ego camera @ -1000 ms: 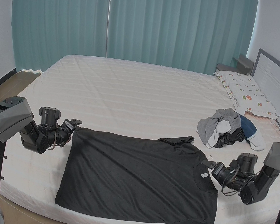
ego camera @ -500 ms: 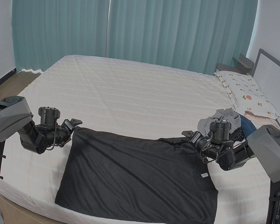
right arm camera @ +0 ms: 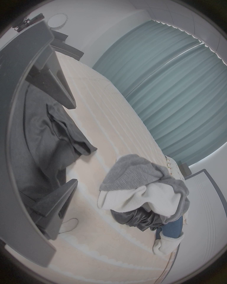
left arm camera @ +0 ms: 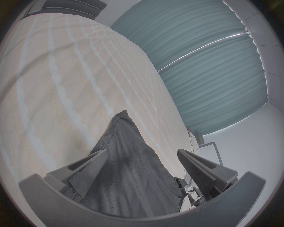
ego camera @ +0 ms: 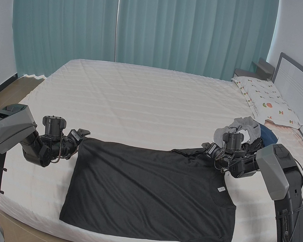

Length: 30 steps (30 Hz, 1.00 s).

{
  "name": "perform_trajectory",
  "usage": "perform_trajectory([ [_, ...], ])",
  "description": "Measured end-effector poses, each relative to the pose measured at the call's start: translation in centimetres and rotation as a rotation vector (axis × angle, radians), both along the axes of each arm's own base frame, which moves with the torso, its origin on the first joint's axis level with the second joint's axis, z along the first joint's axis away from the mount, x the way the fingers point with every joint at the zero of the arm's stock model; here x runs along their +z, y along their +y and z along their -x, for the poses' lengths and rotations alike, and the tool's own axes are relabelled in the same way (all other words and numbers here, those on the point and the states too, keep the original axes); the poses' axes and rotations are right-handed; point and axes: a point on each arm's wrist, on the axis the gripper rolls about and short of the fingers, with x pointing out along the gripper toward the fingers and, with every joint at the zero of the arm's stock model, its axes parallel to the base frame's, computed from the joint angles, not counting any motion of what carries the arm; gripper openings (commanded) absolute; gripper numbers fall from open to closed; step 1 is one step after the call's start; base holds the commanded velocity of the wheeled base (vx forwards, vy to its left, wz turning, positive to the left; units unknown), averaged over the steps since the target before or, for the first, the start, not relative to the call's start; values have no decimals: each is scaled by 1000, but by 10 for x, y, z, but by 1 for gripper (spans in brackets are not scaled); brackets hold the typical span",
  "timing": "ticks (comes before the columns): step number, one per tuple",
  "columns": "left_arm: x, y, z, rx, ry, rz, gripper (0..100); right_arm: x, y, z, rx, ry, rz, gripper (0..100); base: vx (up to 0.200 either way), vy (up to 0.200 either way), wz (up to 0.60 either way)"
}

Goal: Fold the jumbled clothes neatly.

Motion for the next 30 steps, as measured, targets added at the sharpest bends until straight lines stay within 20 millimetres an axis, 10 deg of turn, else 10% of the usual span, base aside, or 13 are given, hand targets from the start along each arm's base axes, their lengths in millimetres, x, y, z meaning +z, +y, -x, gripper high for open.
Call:
perform_trajectory([
  [8,0,-2,0,-3,-2,-1,100,-23,-10,-9,-17,8,10,100,0,0,0],
  [9,0,-2,0,-4,-2,-1,100,-26,-10,-10,-18,8,11,0,0,0,0],
  [30,2,-1,-19,44,-51,-34,100,-20,-32,-8,-52,-61,6,0,0,0,0],
])
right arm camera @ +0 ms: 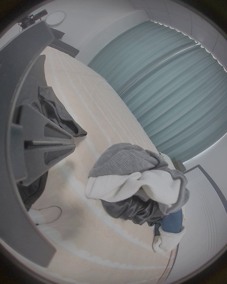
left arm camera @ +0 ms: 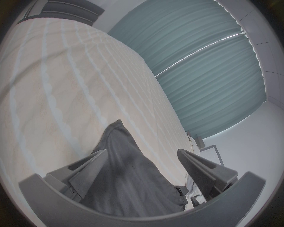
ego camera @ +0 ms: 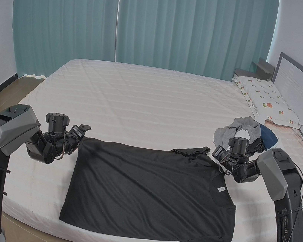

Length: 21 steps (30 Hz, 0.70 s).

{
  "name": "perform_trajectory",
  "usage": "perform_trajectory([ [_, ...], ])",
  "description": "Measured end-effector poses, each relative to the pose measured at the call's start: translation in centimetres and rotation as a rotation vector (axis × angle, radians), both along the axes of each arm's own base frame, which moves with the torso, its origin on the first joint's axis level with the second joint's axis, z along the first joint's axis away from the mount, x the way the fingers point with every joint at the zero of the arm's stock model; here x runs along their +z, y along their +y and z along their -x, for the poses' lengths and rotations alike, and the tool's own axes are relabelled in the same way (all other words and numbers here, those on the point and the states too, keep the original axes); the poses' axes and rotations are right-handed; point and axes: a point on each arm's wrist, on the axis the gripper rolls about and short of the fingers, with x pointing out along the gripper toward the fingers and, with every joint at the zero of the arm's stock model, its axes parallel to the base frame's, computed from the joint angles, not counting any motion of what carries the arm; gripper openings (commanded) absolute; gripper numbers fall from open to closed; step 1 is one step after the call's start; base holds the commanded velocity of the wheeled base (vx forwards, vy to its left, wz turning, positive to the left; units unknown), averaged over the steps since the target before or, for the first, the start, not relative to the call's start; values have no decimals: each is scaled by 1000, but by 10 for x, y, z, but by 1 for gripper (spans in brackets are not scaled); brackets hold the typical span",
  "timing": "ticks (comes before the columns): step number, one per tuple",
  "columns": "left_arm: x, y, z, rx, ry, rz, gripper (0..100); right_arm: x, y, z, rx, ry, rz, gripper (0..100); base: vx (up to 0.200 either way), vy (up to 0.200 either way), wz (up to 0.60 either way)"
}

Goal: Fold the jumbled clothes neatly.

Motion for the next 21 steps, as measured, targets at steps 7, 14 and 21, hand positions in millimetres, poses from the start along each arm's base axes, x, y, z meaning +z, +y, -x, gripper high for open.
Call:
perform_trajectory([
  [7,-6,1,-12,22,-4,-18,100,6,-10,10,16,9,-13,100,0,0,0],
  [14,-12,1,-15,33,9,-24,100,3,-9,17,73,-8,28,100,0,0,0],
  [21,-14,1,-15,36,14,-26,100,-7,3,22,126,7,38,100,0,0,0],
])
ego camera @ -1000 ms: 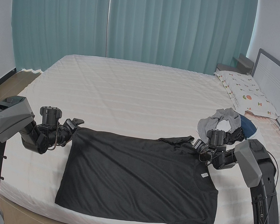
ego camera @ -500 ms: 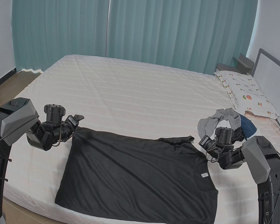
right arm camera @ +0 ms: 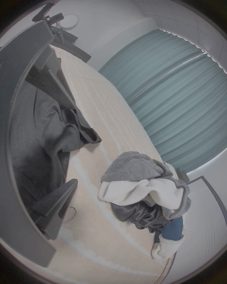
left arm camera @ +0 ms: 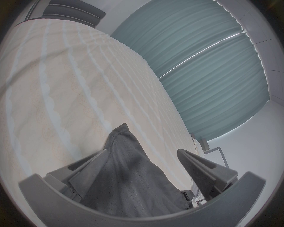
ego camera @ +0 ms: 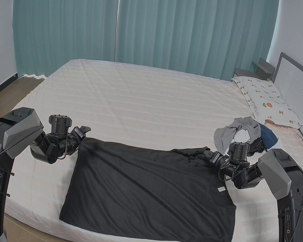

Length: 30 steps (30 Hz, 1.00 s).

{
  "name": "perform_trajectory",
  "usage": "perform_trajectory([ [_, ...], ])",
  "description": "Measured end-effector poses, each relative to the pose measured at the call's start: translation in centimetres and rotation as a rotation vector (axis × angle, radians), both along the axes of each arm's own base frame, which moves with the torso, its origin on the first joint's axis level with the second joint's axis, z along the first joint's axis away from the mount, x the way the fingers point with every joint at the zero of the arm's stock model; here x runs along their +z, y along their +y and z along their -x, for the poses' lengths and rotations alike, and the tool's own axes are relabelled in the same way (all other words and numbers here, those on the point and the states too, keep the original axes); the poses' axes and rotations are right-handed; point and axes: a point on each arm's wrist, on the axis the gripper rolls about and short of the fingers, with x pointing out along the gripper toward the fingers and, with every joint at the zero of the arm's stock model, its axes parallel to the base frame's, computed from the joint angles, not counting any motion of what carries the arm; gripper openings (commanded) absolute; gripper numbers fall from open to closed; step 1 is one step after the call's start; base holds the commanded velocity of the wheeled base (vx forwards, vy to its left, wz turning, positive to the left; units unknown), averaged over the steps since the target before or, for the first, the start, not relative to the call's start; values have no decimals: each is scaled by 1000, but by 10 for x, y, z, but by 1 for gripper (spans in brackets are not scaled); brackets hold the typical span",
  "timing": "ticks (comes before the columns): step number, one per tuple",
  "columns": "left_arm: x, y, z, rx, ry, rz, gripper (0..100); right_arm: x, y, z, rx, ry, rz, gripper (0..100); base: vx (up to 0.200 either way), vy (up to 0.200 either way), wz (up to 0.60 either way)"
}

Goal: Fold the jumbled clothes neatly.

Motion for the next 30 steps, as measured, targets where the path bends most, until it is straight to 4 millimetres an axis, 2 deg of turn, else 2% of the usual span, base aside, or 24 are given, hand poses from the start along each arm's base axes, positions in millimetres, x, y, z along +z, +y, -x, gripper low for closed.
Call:
perform_trajectory([
  [2,0,0,0,-1,2,0,100,-3,3,1,14,4,14,100,0,0,0],
  [3,0,0,0,-1,2,0,100,-5,5,1,19,6,24,0,0,0,0],
  [13,-3,-1,0,-10,5,-26,100,-18,11,3,49,20,78,0,0,0,0],
  [17,-6,-1,-2,8,6,-42,100,-16,8,2,41,5,76,0,0,0,0],
  [30,-13,-7,-29,113,114,-132,100,-5,-2,-2,13,-68,64,0,0,0,0],
])
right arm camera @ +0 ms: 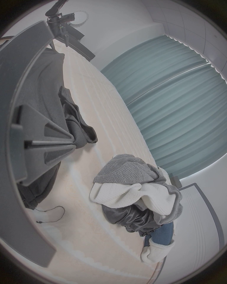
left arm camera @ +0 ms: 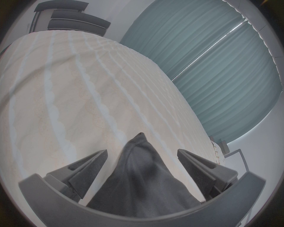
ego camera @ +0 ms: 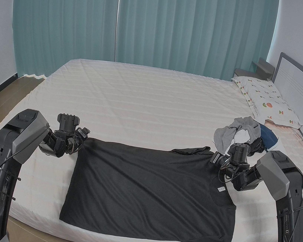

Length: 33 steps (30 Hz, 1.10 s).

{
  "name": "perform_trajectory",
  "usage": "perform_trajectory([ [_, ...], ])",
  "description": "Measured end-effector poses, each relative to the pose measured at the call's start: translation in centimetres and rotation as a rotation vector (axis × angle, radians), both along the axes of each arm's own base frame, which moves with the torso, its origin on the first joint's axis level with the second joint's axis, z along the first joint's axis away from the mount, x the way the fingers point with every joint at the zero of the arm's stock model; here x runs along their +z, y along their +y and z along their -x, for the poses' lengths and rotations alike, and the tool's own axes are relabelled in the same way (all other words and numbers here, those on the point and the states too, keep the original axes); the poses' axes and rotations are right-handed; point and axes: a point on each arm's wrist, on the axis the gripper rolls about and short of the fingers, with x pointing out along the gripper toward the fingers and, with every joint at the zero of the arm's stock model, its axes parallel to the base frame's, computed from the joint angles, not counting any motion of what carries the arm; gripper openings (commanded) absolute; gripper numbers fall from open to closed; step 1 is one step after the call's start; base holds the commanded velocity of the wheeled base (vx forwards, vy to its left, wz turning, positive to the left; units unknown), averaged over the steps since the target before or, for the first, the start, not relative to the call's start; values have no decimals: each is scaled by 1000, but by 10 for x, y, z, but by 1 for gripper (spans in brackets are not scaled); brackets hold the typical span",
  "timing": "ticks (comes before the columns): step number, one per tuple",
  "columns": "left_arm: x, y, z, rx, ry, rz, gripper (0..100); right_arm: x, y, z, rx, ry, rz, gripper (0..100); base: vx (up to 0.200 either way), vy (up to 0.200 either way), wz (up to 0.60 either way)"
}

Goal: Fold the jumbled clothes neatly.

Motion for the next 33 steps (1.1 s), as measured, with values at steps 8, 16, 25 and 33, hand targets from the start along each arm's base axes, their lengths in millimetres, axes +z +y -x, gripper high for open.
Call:
perform_trajectory([
  [8,-7,-5,-9,-26,-12,-48,100,0,-1,1,-4,-3,-3,0,0,0,0],
  [16,-16,-6,-9,-27,19,-57,0,0,-1,1,-5,-8,-6,0,0,0,0],
  [25,-17,-9,-9,-32,19,-56,0,4,0,0,-9,-46,-10,0,0,0,0],
  [33,-4,-7,-15,32,-84,10,0,14,1,-4,-20,-130,-18,0,0,0,0],
])
